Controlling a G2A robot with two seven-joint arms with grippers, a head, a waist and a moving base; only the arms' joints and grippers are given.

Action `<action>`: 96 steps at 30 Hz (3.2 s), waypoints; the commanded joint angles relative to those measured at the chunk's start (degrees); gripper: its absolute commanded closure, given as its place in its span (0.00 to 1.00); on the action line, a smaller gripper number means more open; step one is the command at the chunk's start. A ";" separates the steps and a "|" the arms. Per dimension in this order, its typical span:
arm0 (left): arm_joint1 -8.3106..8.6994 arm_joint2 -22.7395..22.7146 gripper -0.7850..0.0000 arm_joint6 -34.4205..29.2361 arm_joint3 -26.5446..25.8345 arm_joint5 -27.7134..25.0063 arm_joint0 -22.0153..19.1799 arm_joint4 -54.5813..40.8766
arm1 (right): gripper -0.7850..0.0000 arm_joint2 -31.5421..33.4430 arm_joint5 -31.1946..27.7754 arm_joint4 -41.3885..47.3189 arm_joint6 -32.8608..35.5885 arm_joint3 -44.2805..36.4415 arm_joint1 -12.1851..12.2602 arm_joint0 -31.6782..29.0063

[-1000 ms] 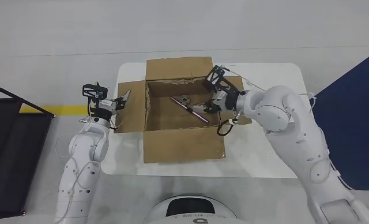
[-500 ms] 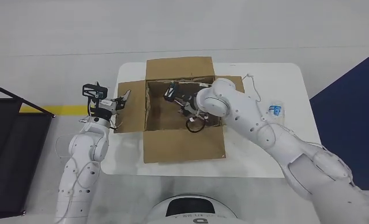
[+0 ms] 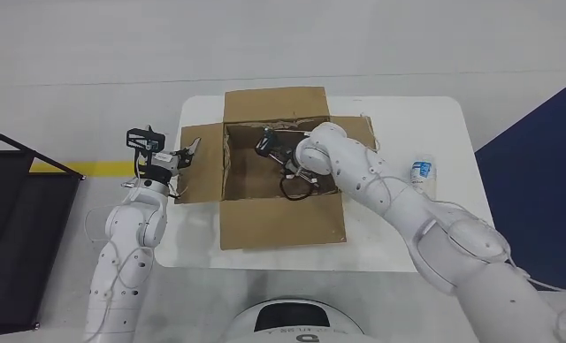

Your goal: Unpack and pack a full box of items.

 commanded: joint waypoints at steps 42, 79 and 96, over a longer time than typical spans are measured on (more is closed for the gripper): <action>0.00 0.00 0.00 0.00 0.00 0.00 0.00 0.00 | 1.00 2.05 -7.28 -1.72 0.11 8.86 -6.39 4.02; 0.00 0.00 0.00 0.00 0.00 0.00 0.00 0.00 | 1.00 87.87 -3.20 3.38 -18.79 -63.38 16.12 -64.45; 0.00 0.00 0.00 0.00 0.00 0.00 0.00 0.00 | 1.00 91.33 12.13 9.30 4.55 -43.44 17.53 -61.08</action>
